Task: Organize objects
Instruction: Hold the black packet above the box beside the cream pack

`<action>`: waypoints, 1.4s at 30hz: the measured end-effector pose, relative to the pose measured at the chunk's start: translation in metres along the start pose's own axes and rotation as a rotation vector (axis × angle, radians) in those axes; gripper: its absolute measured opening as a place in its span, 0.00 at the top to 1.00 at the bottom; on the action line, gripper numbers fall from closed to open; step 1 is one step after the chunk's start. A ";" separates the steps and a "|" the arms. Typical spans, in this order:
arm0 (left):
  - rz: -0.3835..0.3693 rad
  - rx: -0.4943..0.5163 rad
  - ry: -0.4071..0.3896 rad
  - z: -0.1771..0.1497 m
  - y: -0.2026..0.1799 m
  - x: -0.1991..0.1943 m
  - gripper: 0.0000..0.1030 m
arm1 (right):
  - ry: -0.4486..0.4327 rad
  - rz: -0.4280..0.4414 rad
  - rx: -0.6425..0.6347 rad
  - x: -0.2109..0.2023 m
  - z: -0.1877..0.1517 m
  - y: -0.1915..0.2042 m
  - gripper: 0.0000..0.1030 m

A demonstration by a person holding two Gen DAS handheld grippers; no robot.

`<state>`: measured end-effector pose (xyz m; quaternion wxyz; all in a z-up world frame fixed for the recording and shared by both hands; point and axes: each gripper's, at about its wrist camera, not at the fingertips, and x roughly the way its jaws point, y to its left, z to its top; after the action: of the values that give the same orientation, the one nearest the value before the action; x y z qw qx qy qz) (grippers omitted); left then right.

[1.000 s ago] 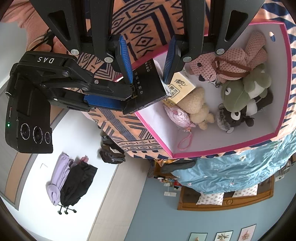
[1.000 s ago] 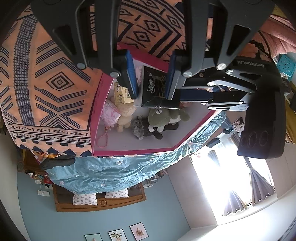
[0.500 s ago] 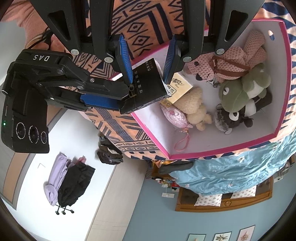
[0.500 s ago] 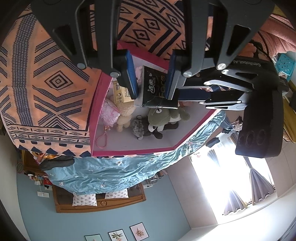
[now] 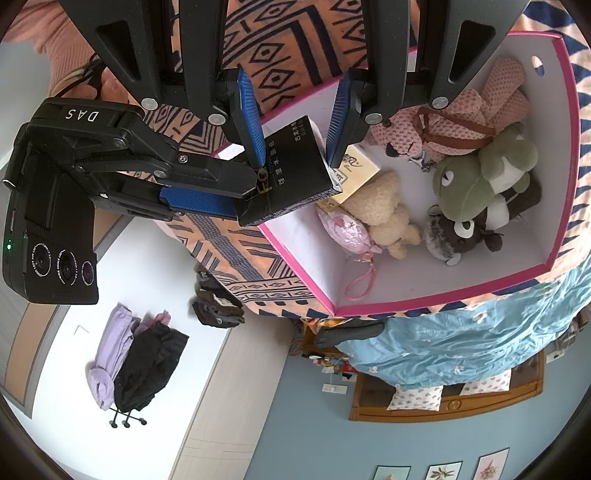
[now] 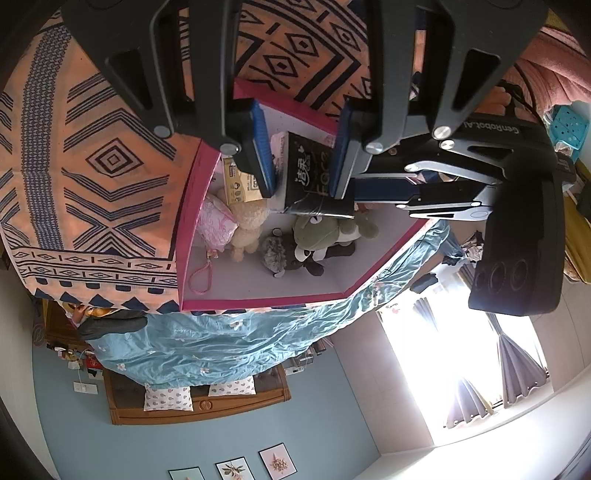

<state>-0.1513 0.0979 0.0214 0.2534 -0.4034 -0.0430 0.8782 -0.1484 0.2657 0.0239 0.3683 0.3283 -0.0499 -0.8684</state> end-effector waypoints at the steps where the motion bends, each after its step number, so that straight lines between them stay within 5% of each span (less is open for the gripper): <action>1: 0.001 0.001 0.000 0.000 0.000 0.000 0.68 | 0.000 0.000 0.001 0.000 0.000 0.000 0.67; 42: 0.016 0.005 0.031 0.005 0.011 0.009 0.68 | 0.026 0.005 0.025 0.015 0.004 -0.006 0.67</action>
<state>-0.1649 0.0933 0.0156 0.2479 -0.4169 -0.0336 0.8738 -0.1618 0.2593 0.0170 0.3670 0.3439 -0.0570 -0.8624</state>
